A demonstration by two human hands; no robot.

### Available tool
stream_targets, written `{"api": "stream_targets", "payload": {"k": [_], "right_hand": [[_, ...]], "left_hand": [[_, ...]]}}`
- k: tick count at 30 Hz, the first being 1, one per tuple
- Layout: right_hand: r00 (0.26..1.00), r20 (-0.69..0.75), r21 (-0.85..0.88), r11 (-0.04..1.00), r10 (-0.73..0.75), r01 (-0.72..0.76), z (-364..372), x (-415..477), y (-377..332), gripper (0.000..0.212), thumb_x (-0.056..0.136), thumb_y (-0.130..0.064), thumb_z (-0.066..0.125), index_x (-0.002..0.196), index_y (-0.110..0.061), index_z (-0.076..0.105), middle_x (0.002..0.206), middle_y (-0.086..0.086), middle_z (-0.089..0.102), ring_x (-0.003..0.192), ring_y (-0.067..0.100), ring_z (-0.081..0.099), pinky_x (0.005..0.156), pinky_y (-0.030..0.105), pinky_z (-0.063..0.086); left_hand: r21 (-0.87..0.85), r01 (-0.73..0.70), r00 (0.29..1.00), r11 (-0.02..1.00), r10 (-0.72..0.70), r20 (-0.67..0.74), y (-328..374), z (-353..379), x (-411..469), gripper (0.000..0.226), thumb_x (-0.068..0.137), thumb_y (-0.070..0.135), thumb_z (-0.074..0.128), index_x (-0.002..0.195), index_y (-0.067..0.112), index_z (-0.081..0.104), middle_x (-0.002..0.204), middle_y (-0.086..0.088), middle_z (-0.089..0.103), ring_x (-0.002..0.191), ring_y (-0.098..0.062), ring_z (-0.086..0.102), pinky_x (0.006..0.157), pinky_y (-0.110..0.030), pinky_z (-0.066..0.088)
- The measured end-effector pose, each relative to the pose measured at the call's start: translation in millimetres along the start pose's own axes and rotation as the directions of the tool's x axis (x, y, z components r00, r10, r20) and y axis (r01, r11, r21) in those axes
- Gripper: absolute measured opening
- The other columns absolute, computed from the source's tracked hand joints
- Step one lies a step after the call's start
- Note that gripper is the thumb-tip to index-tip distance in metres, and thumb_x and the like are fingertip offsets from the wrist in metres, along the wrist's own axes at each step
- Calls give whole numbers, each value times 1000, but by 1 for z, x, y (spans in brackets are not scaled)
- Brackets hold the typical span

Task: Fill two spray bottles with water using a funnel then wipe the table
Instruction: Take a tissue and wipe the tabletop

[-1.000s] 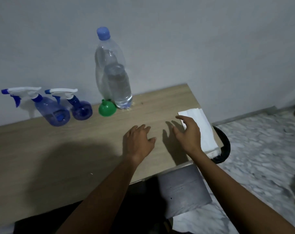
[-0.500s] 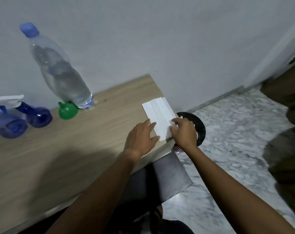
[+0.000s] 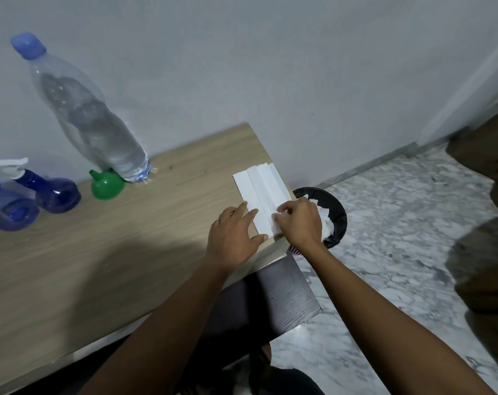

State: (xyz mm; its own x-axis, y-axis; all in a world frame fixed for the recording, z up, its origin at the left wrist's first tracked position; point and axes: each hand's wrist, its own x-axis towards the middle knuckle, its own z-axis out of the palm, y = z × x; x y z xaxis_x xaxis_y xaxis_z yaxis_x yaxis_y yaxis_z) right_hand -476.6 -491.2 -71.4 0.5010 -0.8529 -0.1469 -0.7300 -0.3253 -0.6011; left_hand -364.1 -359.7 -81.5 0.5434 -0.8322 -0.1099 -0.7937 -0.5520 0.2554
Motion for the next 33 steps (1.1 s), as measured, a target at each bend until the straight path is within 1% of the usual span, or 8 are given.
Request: {"api": "stream_targets", "payload": {"k": [3, 9, 16, 20, 23, 26, 29, 33], "right_hand": [[1000, 12, 33, 999, 1, -2, 2, 2, -1, 11, 84, -25, 69, 78, -23, 77, 83, 2, 70, 85, 25, 65, 65, 31, 50], [1000, 5, 321, 947, -25, 22, -7, -2, -5, 10, 87, -25, 71, 79, -21, 68, 93, -4, 68, 84, 18, 62, 72, 30, 44], [998, 54, 520, 853, 22, -47, -18, 0, -12, 12, 86, -9, 66, 80, -18, 64, 75, -5, 63, 63, 6, 55, 64, 20, 42], [987, 145, 567, 811, 70, -141, -12, 3, -8, 21, 85, -7, 69, 97, -24, 68, 77, -1, 65, 67, 9, 59, 67, 24, 47], [962, 257, 608, 759, 92, -235, -6, 7, -8, 29, 81, -7, 81, 107, -16, 72, 87, 5, 70, 80, 13, 66, 79, 26, 51], [961, 268, 622, 751, 64, -223, -6, 8, -14, 16, 79, -10, 83, 90, -2, 75, 81, 4, 67, 77, 13, 61, 78, 28, 50], [962, 273, 649, 736, 12, -193, -15, 9, -26, 22, 84, -14, 79, 77, 4, 69, 73, 9, 57, 70, 18, 51, 66, 29, 44], [949, 310, 692, 699, -61, -181, -31, 13, -42, 13, 87, -17, 75, 79, -9, 69, 77, 12, 56, 74, 23, 53, 69, 39, 46]], "left_hand": [[-2, -1, 1000, 1000, 1, -1, 0, 0, 0, 72, 82, 67, 59, 144, 35, 45, 159, 7, 34, 139, -20, 35, 101, -43, 43], [11, -10, 1000, 1000, 10, -10, 1, -1, 0, 74, 81, 70, 58, 144, 35, 44, 158, 9, 35, 139, -22, 36, 102, -43, 43], [6, 16, 1000, 1000, -16, 1, 3, -1, -2, 79, 80, 70, 58, 148, 33, 38, 161, 7, 30, 144, -22, 30, 106, -46, 40], [-22, 33, 999, 999, -32, 4, 5, -3, -3, 82, 81, 69, 59, 150, 33, 34, 161, 7, 30, 146, -20, 27, 109, -44, 37], [-63, 37, 999, 997, -37, 4, 3, -2, -5, 87, 79, 70, 61, 152, 31, 33, 161, 6, 30, 148, -18, 25, 112, -42, 35], [-135, 38, 999, 990, -41, -13, -1, -1, -6, 92, 78, 68, 64, 153, 25, 33, 160, 3, 33, 148, -18, 27, 116, -39, 33], [-198, 50, 998, 979, -57, -30, -3, -1, -7, 94, 77, 70, 65, 153, 23, 34, 159, 1, 36, 148, -17, 29, 118, -38, 33], [-234, 82, 995, 969, -92, -30, -1, -3, -6, 100, 71, 79, 58, 153, 27, 33, 160, 3, 33, 147, -17, 31, 116, -41, 36]]}}
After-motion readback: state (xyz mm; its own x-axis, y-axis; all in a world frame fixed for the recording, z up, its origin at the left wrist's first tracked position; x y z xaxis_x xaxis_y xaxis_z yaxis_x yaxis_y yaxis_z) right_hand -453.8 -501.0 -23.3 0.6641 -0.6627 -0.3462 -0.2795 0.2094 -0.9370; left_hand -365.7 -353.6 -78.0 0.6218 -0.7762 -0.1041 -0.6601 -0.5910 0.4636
